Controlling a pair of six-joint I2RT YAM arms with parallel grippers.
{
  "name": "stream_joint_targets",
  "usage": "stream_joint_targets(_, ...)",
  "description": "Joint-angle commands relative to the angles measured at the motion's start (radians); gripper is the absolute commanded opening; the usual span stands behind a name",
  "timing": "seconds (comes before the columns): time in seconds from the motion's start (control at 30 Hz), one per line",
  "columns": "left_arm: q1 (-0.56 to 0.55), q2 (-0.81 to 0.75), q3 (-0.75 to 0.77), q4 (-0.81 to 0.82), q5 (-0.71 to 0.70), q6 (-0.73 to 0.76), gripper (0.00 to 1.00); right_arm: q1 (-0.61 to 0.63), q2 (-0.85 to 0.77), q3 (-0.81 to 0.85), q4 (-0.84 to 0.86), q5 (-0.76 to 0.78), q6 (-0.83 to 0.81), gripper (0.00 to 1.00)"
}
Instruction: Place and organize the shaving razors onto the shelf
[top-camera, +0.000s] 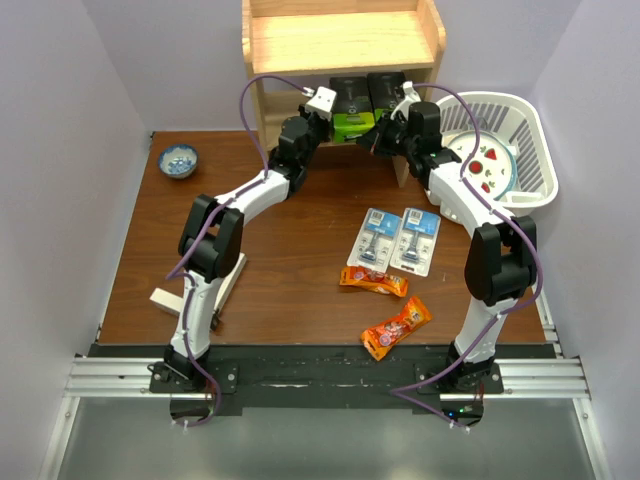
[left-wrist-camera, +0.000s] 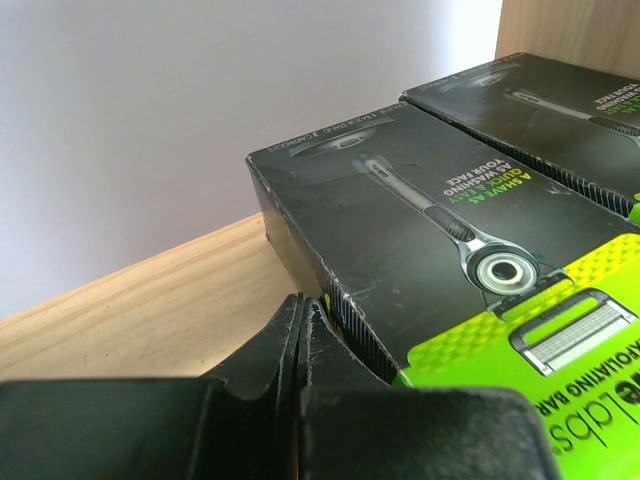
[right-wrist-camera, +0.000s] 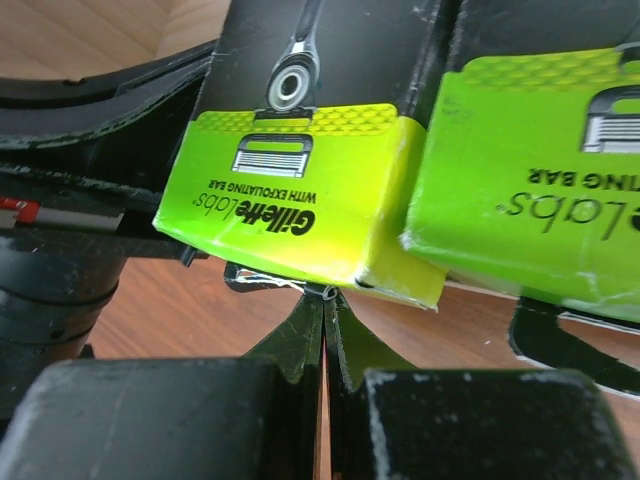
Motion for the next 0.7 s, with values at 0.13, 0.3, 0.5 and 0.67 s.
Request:
stream_joint_targets(0.13, -0.014, -0.039, -0.028, 0.057, -0.009, 0.021, 0.0, -0.007, 0.02, 0.061, 0.051, 0.117, -0.023, 0.0)
stream_joint_targets(0.3, -0.025, -0.062, -0.065, 0.057, -0.01, 0.022, 0.0, -0.009, 0.017, 0.042, 0.046, 0.121, -0.019, 0.0)
stream_joint_targets(0.5, -0.028, -0.172, -0.201, 0.067, -0.093, 0.03, 0.0, -0.009, -0.034, 0.01, 0.051, 0.039, -0.029, 0.0)
stream_joint_targets(0.67, -0.022, -0.479, -0.474, 0.068, 0.04, 0.054, 0.33, -0.009, -0.133, -0.057, -0.014, -0.003, -0.118, 0.43)
